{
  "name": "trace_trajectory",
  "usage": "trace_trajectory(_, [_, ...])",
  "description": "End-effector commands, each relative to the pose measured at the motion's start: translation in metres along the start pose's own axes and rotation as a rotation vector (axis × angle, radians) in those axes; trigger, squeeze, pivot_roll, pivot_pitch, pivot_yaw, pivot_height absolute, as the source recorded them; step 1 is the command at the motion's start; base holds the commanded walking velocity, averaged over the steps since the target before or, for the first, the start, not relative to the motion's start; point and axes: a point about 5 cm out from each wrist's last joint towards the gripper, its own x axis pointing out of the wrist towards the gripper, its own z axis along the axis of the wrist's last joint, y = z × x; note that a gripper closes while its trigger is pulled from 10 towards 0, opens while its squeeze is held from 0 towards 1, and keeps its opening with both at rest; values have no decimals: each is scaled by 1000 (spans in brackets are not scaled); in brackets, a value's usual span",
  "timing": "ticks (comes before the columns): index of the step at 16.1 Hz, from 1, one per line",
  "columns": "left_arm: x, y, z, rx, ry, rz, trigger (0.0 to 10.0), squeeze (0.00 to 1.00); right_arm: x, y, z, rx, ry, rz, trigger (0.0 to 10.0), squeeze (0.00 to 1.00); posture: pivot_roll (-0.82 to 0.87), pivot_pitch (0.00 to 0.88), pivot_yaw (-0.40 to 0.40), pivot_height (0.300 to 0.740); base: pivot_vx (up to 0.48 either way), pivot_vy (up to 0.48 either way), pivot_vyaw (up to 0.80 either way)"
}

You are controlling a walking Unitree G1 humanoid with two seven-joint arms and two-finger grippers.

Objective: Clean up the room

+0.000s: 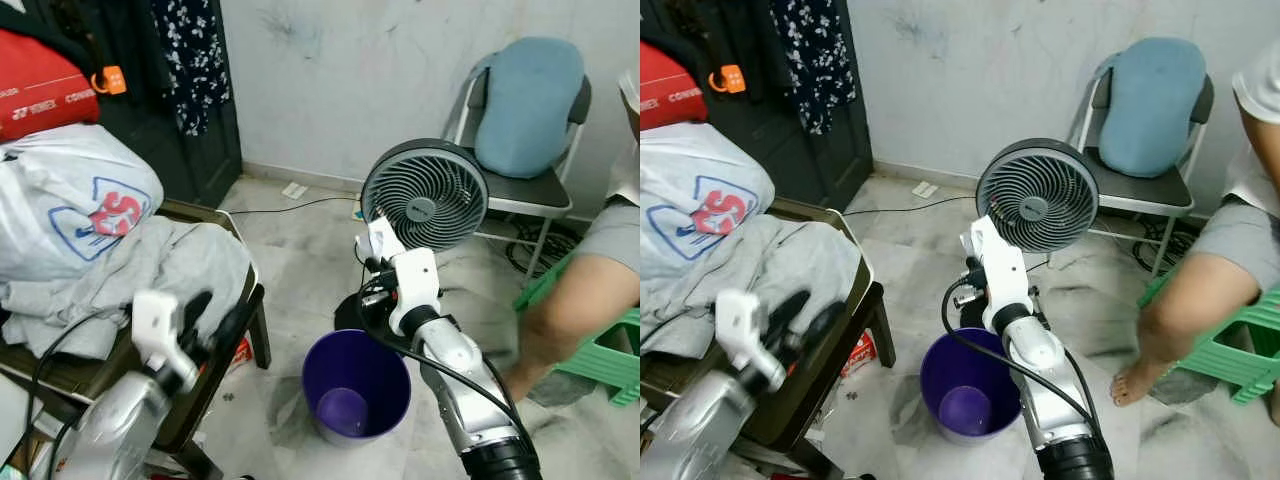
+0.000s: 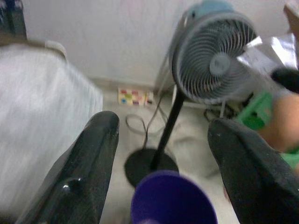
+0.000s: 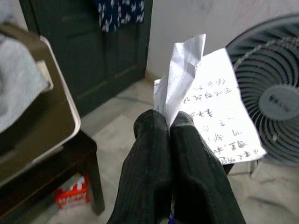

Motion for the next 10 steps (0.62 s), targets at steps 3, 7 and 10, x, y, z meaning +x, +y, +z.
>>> trace_trajectory(3, [-5,-15,7,28,25,-136,10000,0,6,8,-23,20,138,-11,10000,0,54,94,-36,740,0,0,0])
trace_trajectory(7, [-7,-45,15,24,58,-313,10000,0,17,21,-52,77,293,-28,10000,0,78,135,-18,740,0,0,0])
trace_trajectory(10, [-9,-57,17,43,77,-365,10000,0,21,29,-67,107,386,-44,10000,0,111,162,-21,740,0,0,0])
